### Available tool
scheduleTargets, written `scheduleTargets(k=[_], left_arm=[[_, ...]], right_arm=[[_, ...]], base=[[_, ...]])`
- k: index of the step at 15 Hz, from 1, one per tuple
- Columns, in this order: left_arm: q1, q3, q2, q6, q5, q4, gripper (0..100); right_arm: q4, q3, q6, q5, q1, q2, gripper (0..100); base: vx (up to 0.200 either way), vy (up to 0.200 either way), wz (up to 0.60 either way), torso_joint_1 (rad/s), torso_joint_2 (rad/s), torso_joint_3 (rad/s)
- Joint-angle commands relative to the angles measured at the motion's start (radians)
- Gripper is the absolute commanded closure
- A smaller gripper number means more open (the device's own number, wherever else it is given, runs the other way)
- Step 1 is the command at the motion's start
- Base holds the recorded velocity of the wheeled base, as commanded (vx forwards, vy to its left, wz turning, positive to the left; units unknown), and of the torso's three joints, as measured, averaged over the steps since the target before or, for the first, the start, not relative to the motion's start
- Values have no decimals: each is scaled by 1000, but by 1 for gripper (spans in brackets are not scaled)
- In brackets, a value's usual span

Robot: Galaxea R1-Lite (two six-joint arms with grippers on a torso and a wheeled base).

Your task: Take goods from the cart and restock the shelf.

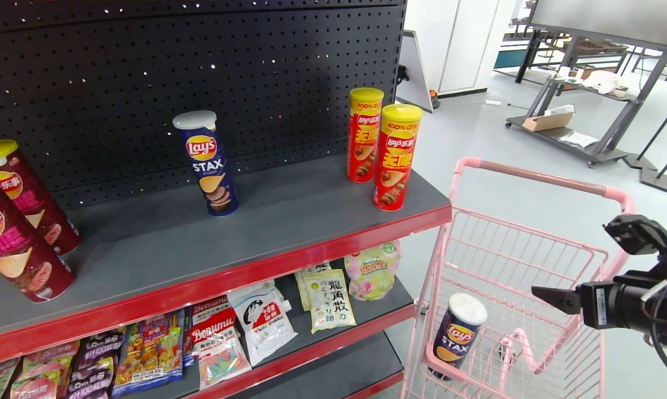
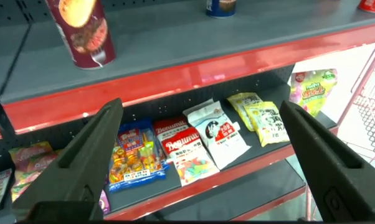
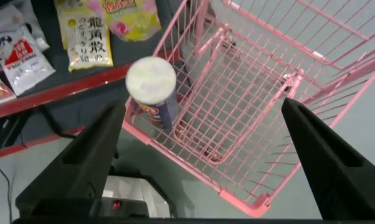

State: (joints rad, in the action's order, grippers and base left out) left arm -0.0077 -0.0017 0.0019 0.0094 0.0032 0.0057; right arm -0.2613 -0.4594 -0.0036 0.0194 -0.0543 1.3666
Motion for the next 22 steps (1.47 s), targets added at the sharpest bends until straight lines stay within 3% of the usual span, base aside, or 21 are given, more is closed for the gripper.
scheduleTargets(k=[1, 6, 9, 18, 19, 22], left_arm=[[0, 0, 1, 0, 1, 0, 0], [0, 0, 1, 0, 1, 0, 0], [0, 0, 1, 0, 1, 0, 0], [0, 0, 1, 0, 1, 0, 0], [0, 0, 1, 0, 0, 0, 0], [0, 0, 1, 0, 1, 0, 0]], right_arm=[[-3, 36, 2, 1, -18, 19, 0], [-182, 182, -4, -4, -65, 43, 0], [-194, 214, 4, -9, -113, 31, 0], [-222, 217, 19, -2, -139, 46, 0], [-257, 234, 37, -2, -153, 78, 0], [-547, 298, 90, -2, -216, 221, 0]], base=[[0, 0, 0, -134, 349, 198], [0, 0, 0, -143, 357, 216], [0, 0, 0, -146, 383, 230], [0, 0, 0, -159, 442, 281], [0, 0, 0, -41, 134, 80], [0, 0, 0, -7, 28, 19]])
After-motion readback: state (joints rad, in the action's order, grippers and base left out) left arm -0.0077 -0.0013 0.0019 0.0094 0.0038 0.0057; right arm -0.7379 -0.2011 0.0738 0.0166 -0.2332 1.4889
